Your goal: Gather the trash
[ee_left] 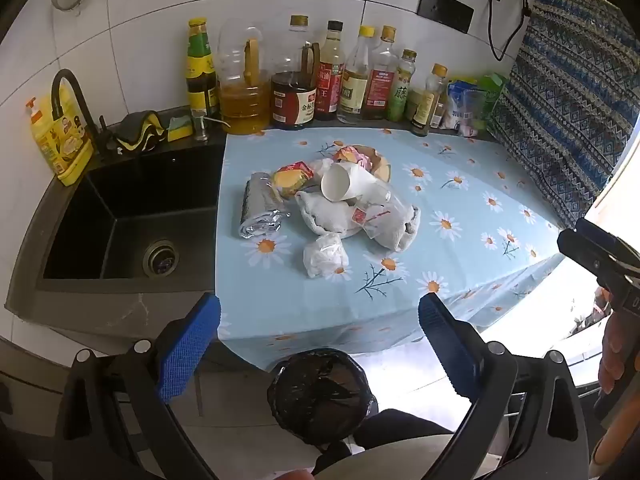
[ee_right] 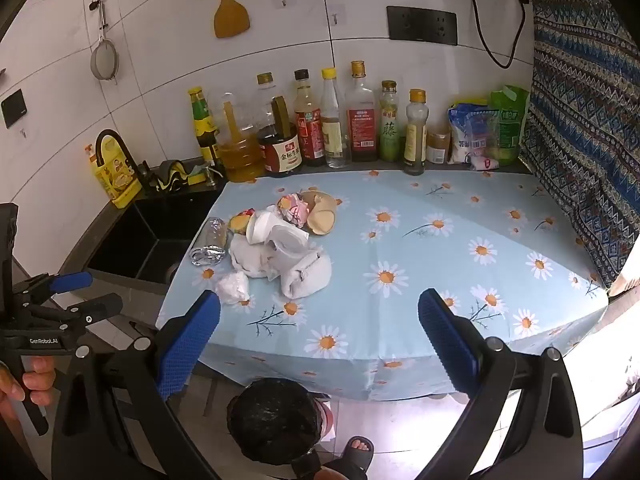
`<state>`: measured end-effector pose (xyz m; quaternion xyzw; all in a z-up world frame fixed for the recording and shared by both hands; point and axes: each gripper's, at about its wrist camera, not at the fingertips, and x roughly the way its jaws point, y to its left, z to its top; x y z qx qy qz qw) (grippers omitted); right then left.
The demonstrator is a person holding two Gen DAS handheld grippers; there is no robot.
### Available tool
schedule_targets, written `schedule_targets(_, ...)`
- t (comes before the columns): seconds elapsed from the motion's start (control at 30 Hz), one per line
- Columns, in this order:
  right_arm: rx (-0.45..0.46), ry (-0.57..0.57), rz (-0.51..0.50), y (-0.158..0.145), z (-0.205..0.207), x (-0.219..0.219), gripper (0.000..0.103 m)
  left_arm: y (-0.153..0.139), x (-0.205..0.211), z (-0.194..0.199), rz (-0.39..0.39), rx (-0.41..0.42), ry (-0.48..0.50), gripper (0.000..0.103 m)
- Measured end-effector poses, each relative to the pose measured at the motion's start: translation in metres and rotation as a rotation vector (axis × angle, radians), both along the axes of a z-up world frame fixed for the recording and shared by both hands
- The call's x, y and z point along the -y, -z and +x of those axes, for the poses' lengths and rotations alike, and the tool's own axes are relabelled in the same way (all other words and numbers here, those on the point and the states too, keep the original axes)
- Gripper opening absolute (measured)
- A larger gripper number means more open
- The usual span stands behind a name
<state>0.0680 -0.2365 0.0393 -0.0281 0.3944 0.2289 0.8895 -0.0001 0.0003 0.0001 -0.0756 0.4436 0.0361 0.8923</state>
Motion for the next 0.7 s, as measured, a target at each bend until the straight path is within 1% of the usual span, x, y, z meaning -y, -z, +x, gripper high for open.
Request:
schedule_targets(0.2,0.003,0.003,0.006,-0.005,0.002,0.001,0.098,-0.002,-0.008,-0.001,-0.015,-0.003,0.001,0.096)
schedule_targets(0.23,0.002,0.003,0.005,0.001,-0.001,-0.006,0.098,-0.002,-0.004,-0.001,-0.005,-0.001,0.0,0.096)
schedule_targets(0.4,-0.004,-0.011,0.007,0.008,-0.002,-0.01,0.098,0.0,-0.007,-0.001,-0.001,-0.002,-0.003,0.096)
schedule_targets(0.5,-0.02,-0.019,0.016,0.009,0.004,-0.007,0.098,0.006,-0.01,0.002,-0.001,-0.008,-0.009,0.096)
schedule_targets(0.7,-0.028,-0.036,0.012,0.01,0.004,-0.011,0.098,0.004,-0.005,0.003,-0.001,-0.014,-0.026,0.096)
